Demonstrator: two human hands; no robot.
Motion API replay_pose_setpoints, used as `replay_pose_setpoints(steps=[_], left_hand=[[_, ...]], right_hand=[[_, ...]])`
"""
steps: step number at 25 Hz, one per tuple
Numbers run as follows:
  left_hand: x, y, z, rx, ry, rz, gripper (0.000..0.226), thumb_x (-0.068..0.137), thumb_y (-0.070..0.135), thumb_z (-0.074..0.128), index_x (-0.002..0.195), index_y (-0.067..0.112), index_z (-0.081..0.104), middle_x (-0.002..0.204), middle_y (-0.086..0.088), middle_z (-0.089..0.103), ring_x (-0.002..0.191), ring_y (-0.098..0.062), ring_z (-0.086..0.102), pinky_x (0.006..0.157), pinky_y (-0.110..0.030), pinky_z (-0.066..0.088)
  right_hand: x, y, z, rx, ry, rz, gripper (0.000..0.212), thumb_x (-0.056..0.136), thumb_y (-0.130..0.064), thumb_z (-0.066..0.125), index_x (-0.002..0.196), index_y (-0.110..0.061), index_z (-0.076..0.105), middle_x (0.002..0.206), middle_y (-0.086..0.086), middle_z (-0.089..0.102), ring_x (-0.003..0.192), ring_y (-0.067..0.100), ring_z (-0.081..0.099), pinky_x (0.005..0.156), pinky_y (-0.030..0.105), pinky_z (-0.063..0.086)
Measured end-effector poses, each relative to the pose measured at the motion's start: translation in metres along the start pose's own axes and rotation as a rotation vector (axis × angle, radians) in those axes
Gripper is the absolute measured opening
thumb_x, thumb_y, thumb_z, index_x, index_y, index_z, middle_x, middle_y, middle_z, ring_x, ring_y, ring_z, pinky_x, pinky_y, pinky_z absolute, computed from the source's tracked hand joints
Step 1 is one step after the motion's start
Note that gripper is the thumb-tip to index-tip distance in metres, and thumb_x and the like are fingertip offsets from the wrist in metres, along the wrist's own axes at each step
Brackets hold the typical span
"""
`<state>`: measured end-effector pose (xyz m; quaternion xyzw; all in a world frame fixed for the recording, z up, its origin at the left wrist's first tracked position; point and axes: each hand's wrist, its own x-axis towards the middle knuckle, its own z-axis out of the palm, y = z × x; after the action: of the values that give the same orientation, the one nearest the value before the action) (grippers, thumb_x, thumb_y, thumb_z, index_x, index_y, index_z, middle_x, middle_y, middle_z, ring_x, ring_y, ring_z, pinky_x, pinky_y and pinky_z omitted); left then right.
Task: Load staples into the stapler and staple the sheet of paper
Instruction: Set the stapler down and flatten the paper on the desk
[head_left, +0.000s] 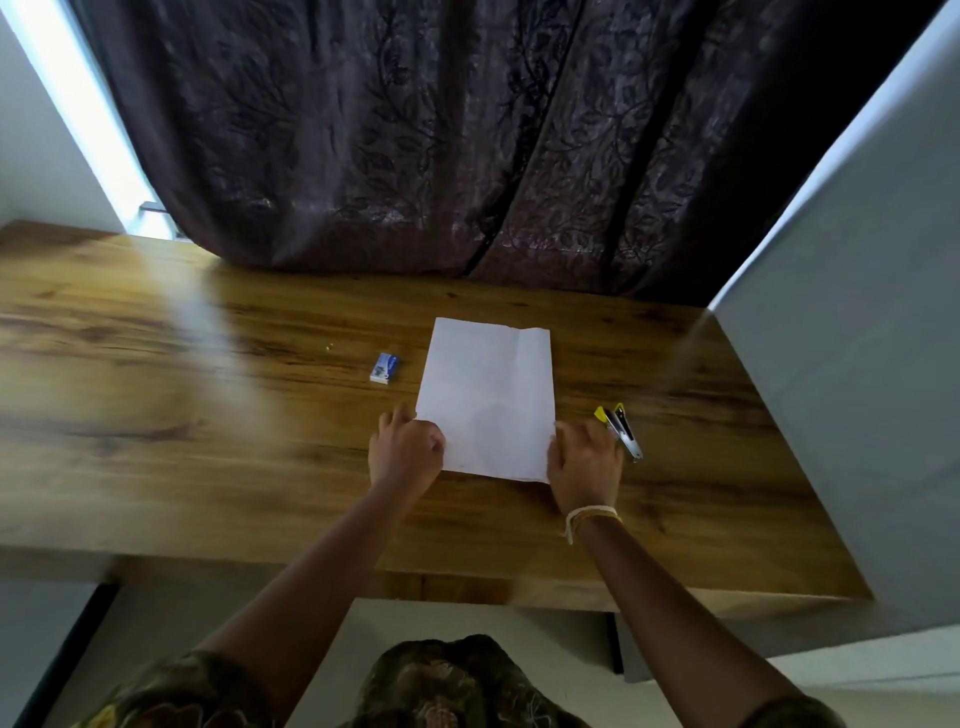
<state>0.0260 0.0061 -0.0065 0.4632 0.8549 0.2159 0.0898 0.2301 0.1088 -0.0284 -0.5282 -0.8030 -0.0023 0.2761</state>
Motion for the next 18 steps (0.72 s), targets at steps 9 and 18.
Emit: replay_pose_setpoints(steps=[9,18], left_hand=[[0.027,0.043,0.009,-0.176,0.016,0.068,0.015,0.093,0.024,0.06,0.103,0.025,0.071,0.124,0.005,0.063,0.119,-0.013,0.052,0.104,-0.038,0.035],[0.028,0.021,-0.002,-0.247,0.099,-0.084,0.015,0.092,0.021,0.061,0.101,0.023,0.073,0.108,0.007,0.072,0.099,-0.011,0.066,0.088,-0.033,0.054]], right_hand=[[0.039,0.061,-0.001,0.139,-0.176,0.615,0.064,0.074,-0.035,0.077,0.121,0.0,0.052,0.121,0.023,0.053,0.113,0.04,0.05,0.091,0.045,0.044],[0.059,0.033,0.001,0.362,-0.244,0.488,0.022,0.084,-0.034,0.062,0.091,-0.016,0.072,0.082,0.008,0.071,0.083,0.029,0.066,0.072,0.038,0.055]])
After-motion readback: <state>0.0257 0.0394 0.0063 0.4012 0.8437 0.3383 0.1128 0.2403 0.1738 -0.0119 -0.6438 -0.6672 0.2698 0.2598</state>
